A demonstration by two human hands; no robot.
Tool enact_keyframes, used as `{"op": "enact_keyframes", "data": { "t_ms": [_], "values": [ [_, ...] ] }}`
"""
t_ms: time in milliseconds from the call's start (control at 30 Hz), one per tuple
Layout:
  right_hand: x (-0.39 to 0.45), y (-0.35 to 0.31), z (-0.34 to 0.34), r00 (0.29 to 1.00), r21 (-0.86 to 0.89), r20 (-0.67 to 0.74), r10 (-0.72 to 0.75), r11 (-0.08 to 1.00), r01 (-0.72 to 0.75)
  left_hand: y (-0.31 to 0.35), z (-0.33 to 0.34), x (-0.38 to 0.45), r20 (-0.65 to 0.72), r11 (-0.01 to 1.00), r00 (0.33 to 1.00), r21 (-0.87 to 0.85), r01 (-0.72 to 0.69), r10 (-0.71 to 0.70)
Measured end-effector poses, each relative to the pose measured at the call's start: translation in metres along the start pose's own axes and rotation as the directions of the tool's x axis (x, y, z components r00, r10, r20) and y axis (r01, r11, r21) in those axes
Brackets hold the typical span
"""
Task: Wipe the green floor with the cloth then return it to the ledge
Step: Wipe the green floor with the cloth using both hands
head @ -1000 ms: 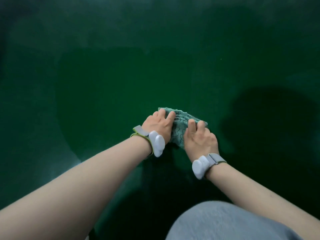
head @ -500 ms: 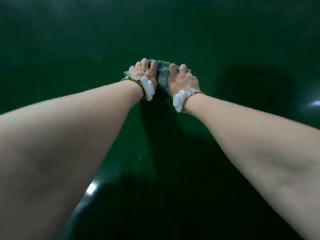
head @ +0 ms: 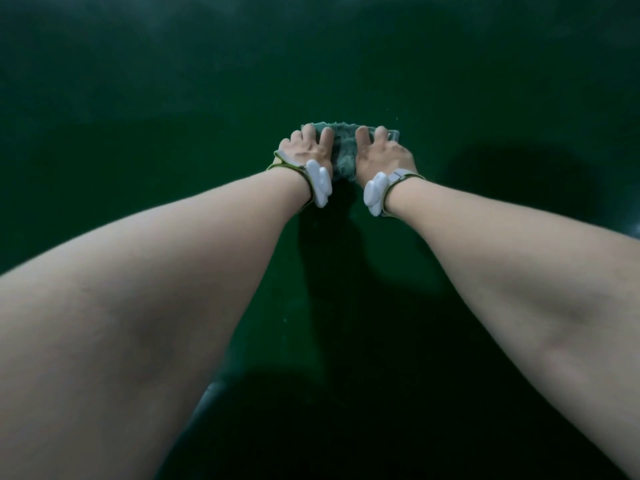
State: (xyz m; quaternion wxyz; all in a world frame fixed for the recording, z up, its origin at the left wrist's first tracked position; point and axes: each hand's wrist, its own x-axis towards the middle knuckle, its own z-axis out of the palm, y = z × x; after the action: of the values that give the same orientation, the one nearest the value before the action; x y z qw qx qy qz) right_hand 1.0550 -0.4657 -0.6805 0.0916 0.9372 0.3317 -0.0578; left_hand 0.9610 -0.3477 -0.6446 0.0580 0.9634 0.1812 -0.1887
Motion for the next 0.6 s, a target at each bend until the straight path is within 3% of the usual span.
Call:
{"op": "enact_keyframes", "data": {
  "t_ms": [167, 433, 600],
  "values": [
    [-0.046, -0.024, 0.007, 0.998, 0.036, -0.048, -0.042, 0.998, 0.044, -0.019, 0.026, -0.033, -0.053, 1.0, 0.998, 0.0, -0.017, 0.017],
    [-0.157, -0.078, 0.019, 0.97, 0.04, -0.132, -0.202, 0.977, 0.209, -0.054, 0.097, -0.153, -0.298, 0.997, 0.955, -0.079, -0.017, -0.007],
    [-0.218, -0.117, 0.024, 0.935, 0.079, -0.166, -0.312, 0.942, 0.328, -0.074, 0.131, -0.233, -0.304, 0.991, 0.951, -0.128, 0.025, -0.063]
  ]
}}
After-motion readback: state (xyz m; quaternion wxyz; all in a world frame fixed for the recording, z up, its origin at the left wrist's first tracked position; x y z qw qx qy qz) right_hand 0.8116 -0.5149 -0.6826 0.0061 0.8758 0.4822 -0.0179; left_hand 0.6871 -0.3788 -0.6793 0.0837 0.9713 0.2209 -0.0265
